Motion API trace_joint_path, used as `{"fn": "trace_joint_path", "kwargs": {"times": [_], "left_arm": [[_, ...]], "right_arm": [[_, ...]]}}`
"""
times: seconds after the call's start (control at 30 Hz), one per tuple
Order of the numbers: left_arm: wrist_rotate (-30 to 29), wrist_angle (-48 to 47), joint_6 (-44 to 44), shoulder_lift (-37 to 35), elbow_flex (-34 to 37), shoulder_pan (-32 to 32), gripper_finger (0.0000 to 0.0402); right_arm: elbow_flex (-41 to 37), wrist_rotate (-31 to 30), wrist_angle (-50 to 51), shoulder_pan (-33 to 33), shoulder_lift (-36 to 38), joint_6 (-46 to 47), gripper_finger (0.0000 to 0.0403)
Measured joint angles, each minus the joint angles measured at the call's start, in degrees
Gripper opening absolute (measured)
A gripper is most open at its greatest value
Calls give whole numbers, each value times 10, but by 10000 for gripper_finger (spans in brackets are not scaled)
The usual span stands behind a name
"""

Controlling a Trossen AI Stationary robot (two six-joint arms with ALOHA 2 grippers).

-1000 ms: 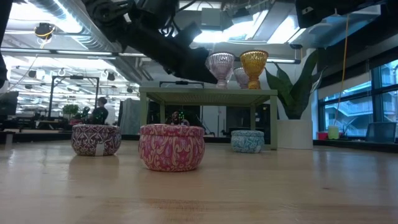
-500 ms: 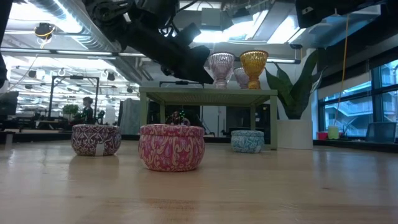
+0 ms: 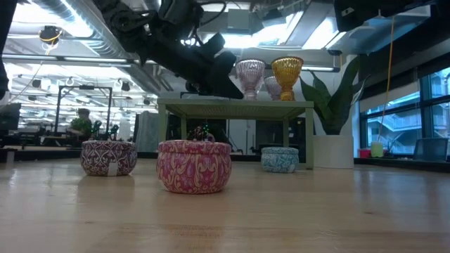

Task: Pick & Place candle stick holders
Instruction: Align the purple glass candle holder with the transparent glass candle holder on the shelf

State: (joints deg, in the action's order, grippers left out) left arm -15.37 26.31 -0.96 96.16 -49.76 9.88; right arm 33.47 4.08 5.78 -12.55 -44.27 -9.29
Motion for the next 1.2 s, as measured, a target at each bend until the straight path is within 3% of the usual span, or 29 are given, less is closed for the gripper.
{"fn": "trace_joint_path", "kwargs": {"times": [0.93,1.2], "left_arm": [[9,52,-2,17,0,4,2],[-12,-8,-3,-18,0,-27,2]], "right_arm": [[0,0,-2,0,0,-2,7],[0,0,-2,0,0,-2,7]]}}
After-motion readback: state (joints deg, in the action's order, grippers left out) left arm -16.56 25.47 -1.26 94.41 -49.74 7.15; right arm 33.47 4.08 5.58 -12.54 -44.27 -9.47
